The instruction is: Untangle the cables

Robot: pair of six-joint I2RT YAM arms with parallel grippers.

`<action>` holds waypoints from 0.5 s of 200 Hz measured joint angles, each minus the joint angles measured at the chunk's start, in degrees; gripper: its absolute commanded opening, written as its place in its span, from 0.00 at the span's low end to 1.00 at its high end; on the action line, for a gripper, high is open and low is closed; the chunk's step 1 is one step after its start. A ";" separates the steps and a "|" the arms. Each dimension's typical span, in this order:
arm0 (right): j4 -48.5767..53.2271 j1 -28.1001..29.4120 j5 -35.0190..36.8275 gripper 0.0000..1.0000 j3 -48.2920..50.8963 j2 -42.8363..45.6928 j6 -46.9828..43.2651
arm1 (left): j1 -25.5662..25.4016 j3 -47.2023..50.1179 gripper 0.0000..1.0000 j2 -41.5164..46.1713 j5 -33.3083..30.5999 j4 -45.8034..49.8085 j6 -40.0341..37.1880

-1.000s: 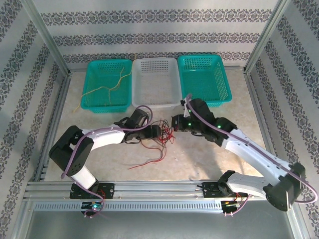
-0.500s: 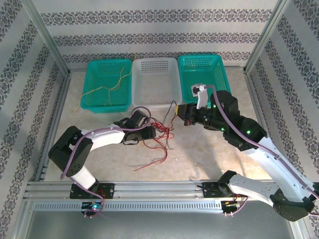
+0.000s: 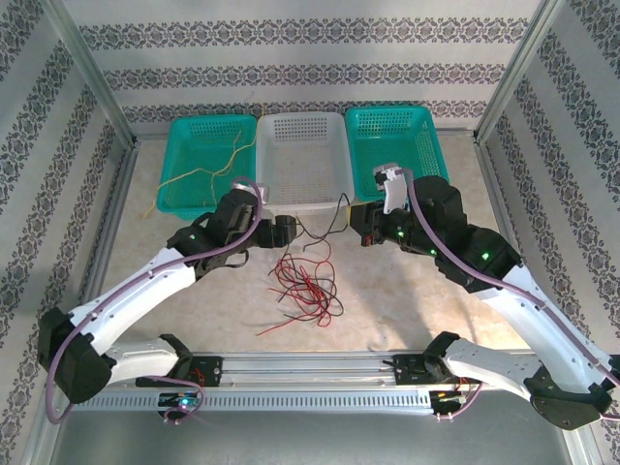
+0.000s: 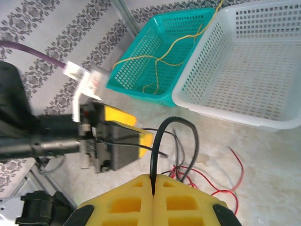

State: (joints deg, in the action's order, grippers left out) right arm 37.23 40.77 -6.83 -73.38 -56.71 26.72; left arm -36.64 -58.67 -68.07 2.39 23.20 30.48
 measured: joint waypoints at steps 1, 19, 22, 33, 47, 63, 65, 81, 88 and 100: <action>0.02 0.00 0.00 0.00 0.02 0.00 -0.02 | 0.00 -0.04 0.89 0.04 0.11 0.00 -0.13; 0.35 0.00 0.42 0.00 0.04 0.07 -0.17 | -0.02 -0.63 0.88 1.88 2.62 -1.36 -2.69; 0.35 0.00 0.44 0.00 0.04 0.09 -0.17 | -0.02 -0.63 0.88 2.16 3.19 -1.77 -3.13; 0.35 0.00 0.70 0.00 0.04 0.26 -0.17 | -0.02 -0.81 0.86 2.91 5.38 -4.07 -4.28; 0.33 -0.09 1.22 0.00 0.07 0.61 -0.15 | -0.02 -0.96 0.85 3.04 8.17 -7.56 -5.18; 0.28 -0.68 1.27 0.00 0.07 0.94 -0.13 | -0.02 -0.96 0.84 2.51 11.72 -11.67 -5.44; 0.28 -0.72 1.27 0.00 0.07 0.94 -0.13 | -0.02 -0.96 0.84 2.40 12.24 -12.22 -5.44; 0.26 -1.18 1.25 0.00 0.07 0.96 -0.04 | -0.02 -0.96 0.84 1.18 15.47 -15.91 -5.49; 0.26 -1.29 1.27 0.00 0.07 0.92 0.04 | -0.02 -0.94 0.85 0.70 16.33 -16.90 -5.73; 0.31 -1.29 1.51 0.00 0.04 0.90 0.09 | -0.02 -1.05 0.84 0.17 16.41 -17.14 -6.56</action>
State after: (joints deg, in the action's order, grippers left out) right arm 37.54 39.48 -5.32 -73.34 -55.81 26.81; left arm -36.67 -59.72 -67.90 18.81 6.07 23.92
